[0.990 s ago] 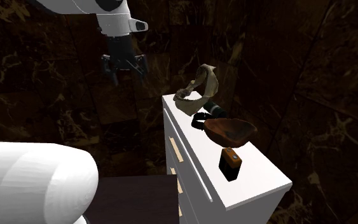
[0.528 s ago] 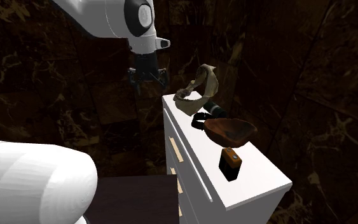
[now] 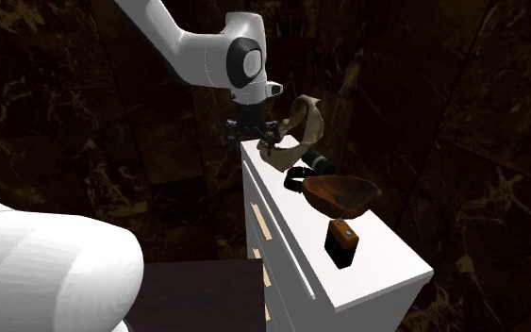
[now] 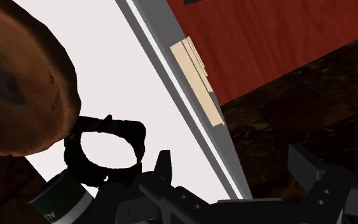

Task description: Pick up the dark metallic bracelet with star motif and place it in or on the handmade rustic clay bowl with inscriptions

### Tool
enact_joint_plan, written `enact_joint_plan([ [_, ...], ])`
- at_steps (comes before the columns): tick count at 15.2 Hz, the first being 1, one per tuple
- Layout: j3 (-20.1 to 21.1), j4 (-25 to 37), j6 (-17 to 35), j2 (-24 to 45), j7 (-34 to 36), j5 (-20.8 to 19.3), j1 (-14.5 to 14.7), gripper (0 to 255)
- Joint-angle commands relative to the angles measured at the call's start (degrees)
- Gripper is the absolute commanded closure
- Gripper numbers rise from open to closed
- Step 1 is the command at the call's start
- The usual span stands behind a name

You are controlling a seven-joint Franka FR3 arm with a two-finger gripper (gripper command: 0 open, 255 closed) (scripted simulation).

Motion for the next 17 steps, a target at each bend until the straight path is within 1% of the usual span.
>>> enact_joint_plan([
  [1,-1.27,2.26,2.17,4.52,-3.19,2.19,-0.62,0],
  [5,-2.14,7.72,4.92,13.28,-9.21,7.44,-2.61,0],
  [10,-1.21,15.94,6.56,23.88,-15.69,13.55,-6.75,0],
  [17,0.45,16.37,10.44,28.42,-17.46,16.16,-8.01,0],
])
